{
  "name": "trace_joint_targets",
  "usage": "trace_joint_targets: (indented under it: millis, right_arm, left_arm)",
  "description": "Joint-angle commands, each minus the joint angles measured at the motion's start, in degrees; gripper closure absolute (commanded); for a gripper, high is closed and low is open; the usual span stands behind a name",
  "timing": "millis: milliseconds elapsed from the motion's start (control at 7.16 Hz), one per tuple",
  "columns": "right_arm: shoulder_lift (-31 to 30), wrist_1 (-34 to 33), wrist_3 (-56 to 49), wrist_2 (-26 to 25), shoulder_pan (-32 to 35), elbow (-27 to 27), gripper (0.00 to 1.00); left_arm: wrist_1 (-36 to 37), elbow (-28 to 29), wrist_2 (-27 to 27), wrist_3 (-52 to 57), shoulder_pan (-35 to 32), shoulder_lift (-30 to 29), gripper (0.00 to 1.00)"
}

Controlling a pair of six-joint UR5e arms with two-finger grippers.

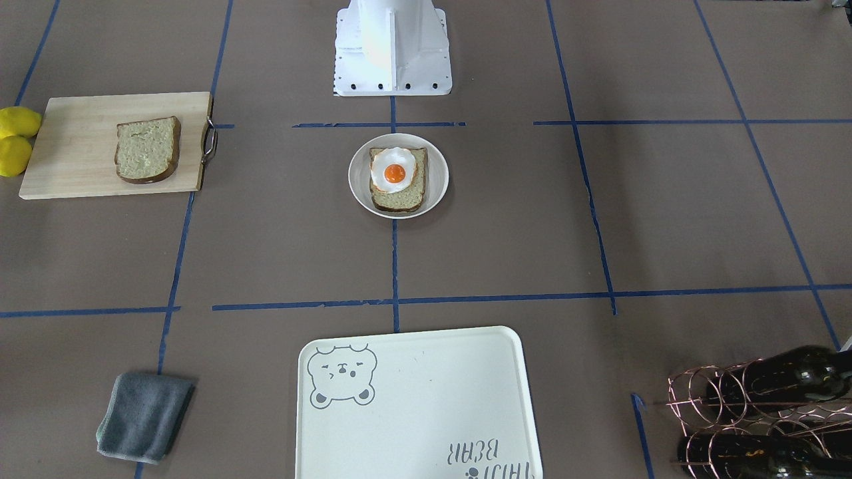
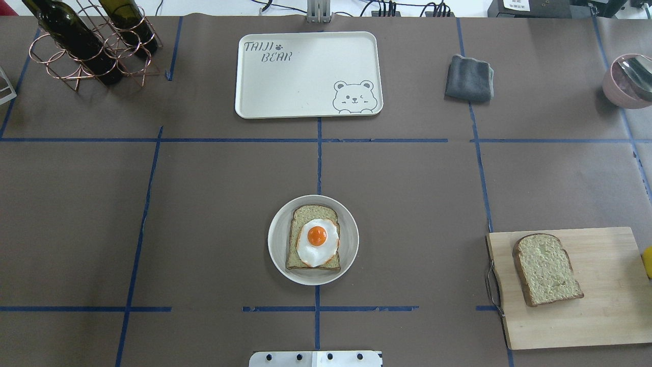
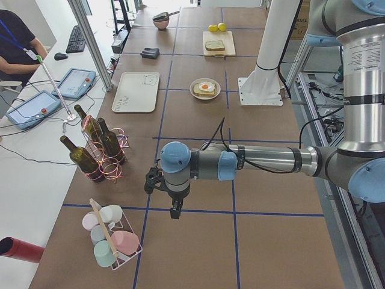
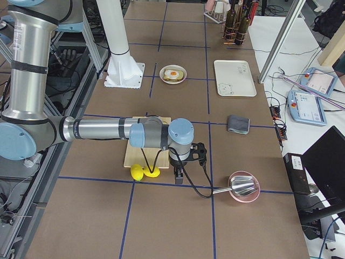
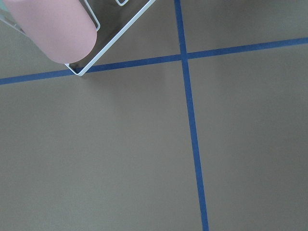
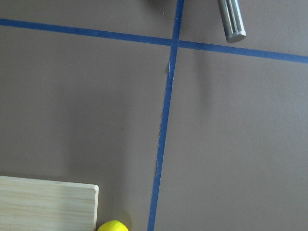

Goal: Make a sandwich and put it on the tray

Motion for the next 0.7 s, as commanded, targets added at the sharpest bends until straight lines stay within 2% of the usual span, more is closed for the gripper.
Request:
trace_joint_targets:
  millis: [0,279,559]
  right_arm:
    - [-0.1,0.0,0.0,0.1,0.0,0.1,0.0]
    - [-0.1,0.3,0.1,0.1,0.0,0.3,0.0]
    - [-0.1,0.5,0.3,1.9,0.0,0.2,0.0]
  left_arm:
    - [1.3,-1.7,-0.2,0.0,-0.1,0.1,0.0]
    - [3.9,-3.2,-0.1,-0.1,0.2,0.0,0.0]
    - [3.3,-3.3,-0.1,0.1,1.4,-0.4,0.0]
